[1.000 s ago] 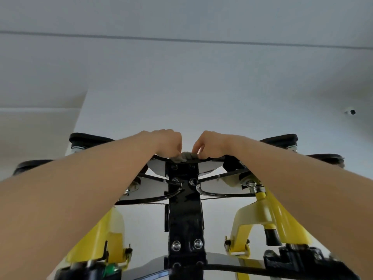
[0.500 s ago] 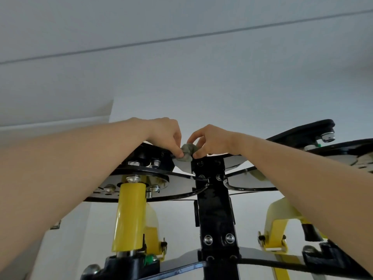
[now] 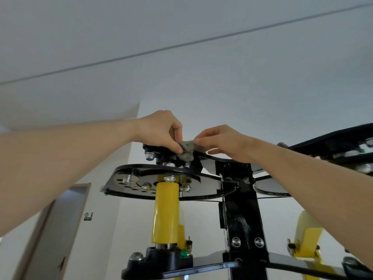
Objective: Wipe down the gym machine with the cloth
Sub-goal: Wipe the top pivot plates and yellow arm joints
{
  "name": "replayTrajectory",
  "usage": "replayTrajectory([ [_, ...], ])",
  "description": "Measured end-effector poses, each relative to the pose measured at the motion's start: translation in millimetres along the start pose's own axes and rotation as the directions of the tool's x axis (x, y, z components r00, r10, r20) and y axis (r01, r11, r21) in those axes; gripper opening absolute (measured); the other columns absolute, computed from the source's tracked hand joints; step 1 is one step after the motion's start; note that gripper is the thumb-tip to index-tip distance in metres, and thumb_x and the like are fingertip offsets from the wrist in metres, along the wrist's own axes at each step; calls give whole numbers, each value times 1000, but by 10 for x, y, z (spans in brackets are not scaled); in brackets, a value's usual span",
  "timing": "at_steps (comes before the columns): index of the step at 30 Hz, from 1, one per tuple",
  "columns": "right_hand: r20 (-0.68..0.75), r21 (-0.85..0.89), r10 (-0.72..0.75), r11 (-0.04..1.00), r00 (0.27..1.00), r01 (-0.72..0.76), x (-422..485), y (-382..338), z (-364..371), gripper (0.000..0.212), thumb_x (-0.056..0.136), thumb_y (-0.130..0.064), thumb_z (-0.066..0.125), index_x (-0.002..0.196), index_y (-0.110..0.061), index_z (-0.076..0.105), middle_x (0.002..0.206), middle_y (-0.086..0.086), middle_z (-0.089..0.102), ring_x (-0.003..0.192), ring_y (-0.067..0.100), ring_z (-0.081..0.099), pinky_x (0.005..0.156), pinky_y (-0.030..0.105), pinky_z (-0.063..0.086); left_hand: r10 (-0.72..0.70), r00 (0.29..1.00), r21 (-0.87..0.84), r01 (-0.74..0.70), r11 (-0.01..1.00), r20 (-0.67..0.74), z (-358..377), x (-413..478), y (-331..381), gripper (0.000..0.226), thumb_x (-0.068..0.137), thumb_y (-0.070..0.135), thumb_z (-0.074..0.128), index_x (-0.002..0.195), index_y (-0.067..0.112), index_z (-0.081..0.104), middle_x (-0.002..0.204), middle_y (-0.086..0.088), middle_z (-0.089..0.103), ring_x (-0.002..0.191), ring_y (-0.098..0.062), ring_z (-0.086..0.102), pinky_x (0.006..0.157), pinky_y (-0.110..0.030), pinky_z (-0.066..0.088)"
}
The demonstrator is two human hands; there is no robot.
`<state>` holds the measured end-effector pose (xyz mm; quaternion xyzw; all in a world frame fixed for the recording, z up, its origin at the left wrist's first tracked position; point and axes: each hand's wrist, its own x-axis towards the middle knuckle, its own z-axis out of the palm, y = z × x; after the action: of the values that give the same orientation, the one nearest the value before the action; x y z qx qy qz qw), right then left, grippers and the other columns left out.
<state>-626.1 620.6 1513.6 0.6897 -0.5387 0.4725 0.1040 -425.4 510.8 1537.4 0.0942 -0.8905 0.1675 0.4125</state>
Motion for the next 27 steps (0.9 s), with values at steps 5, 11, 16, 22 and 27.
replayTrajectory([
  [5, -45, 114, -75, 990, 996, 80, 67, -84, 208, 23, 86, -25, 78, 100, -7, 77, 106, 13, 75, 102, 25, 70, 108, 49, 48, -67, 997, -50, 65, 997, -36, -131, -211, -117, 21, 70, 24, 92, 77, 18, 73, 84, 2, 77, 83, -16, 72, 86, -43, 59],
  [11, -82, 18, -197, 980, 977, 199, 82, -232, 388, 13, 80, -14, 83, 90, -8, 77, 94, 12, 76, 87, 18, 72, 89, 24, 57, -109, 993, -79, 106, 991, -40, -224, -403, -207, 18, 70, 13, 90, 78, 15, 74, 82, 1, 78, 80, -16, 74, 87, -44, 60],
  [16, -99, -152, -228, 965, 969, 212, 31, -199, 344, 11, 77, -11, 85, 83, -10, 76, 80, -1, 75, 73, 5, 67, 74, 19, 55, -86, 994, -74, 82, 994, -65, -150, -394, -98, 13, 74, 19, 85, 78, 22, 74, 79, 6, 76, 80, -9, 72, 84, -36, 60],
  [22, -132, -363, -225, 917, 965, 164, -16, -7, 154, 12, 73, -12, 88, 80, -10, 78, 78, 1, 76, 70, 7, 69, 70, 20, 56, -17, 997, 128, 28, 991, -80, 69, -129, 151, 21, 71, 46, 86, 71, 31, 71, 82, 15, 72, 87, -6, 66, 81, -35, 56],
  [27, -146, -482, -134, 875, 980, 48, -67, 163, -79, 13, 72, -15, 89, 73, -17, 76, 77, -1, 74, 75, 11, 68, 78, 27, 56, -11, 1000, 230, 11, 973, -1, 285, 175, 347, 20, 68, 41, 89, 74, 30, 73, 80, 17, 69, 84, -7, 66, 78, -35, 56],
])
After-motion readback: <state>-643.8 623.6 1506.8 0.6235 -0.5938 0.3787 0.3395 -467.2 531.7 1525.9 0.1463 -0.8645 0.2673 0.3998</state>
